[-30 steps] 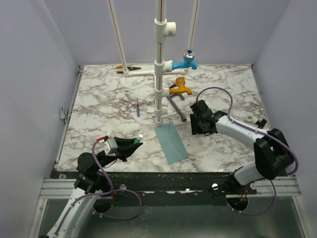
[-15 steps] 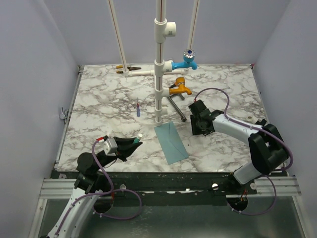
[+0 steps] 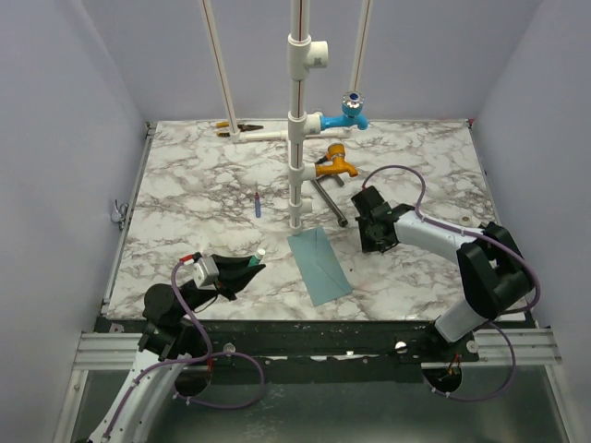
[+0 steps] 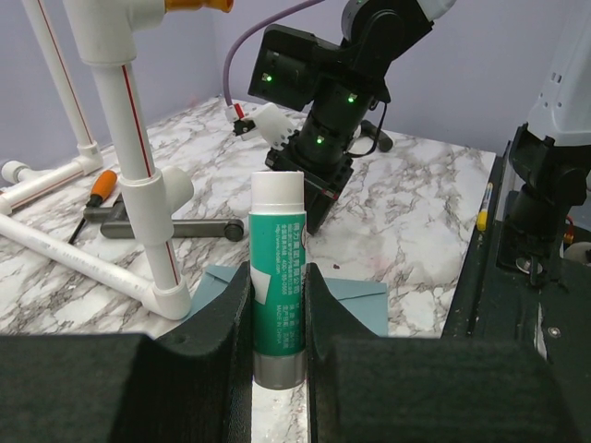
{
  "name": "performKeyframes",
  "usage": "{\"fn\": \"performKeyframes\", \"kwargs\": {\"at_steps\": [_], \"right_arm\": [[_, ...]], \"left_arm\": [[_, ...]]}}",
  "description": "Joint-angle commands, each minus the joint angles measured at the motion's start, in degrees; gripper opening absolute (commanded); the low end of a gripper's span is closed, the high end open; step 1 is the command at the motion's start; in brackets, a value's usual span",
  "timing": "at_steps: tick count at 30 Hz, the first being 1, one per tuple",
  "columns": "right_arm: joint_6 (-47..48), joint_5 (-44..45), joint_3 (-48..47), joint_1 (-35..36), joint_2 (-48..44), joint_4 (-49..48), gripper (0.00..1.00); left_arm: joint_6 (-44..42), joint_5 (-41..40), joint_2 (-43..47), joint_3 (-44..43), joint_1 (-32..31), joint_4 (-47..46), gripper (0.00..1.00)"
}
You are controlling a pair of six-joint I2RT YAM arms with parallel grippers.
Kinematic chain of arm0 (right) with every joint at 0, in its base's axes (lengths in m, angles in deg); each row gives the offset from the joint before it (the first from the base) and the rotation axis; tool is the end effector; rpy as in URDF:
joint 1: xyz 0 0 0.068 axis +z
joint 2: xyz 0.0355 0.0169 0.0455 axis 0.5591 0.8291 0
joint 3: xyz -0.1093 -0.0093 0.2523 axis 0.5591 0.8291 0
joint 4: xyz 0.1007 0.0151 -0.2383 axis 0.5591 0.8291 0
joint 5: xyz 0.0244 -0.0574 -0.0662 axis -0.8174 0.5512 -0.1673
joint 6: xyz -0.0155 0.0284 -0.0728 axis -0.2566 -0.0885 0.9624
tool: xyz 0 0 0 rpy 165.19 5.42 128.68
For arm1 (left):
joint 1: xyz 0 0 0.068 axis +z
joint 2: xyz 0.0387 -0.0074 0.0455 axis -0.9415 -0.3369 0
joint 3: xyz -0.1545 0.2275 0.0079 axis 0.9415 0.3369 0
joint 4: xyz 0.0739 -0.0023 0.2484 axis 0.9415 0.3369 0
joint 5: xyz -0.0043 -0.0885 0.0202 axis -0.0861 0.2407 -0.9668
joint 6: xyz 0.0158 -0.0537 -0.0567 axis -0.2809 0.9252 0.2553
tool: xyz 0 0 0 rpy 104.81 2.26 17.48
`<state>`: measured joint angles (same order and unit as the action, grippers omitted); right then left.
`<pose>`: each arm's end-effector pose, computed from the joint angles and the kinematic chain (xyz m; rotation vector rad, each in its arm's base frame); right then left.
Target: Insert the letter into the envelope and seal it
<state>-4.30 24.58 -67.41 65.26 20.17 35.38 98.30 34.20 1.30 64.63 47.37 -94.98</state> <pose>0.2677 0.1457 0.1418 -0.1654 2.7092 -0.0254 0.0863 -0.0812 0.2399 0.7117 1.1973 -0.8910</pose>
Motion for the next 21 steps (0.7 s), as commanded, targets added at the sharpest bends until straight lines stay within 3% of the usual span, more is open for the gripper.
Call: {"fn": "performKeyframes", "kwargs": {"at_steps": [1,7,12,16,21], "right_arm": [[0.8,-1.5,-1.1,-0.4,0.0,-0.2,0.00],[7.8,-11.1,-5.4,1.8,-6.6,8.4,0.00],[15.0,-27.8,-8.4,9.8,-17.4,12.9,0.00],[15.6,-38.6,-10.8,15.0,-25.8,9.5,0.01],[13.6,-40.1,-15.5,19.0,-27.9,4.6,0.00]], "left_arm": [[0.3,2.1,7.5,0.4,0.3,-1.4,0.00],[-0.1,5.4,7.3,0.5,0.3,-1.4,0.00],[0.1,9.7,6.4,0.6,0.3,-1.3,0.00],[1.3,14.4,4.6,0.6,0.3,-1.3,0.00],[2.2,17.4,2.1,0.6,-0.2,-1.2,0.00]]}}
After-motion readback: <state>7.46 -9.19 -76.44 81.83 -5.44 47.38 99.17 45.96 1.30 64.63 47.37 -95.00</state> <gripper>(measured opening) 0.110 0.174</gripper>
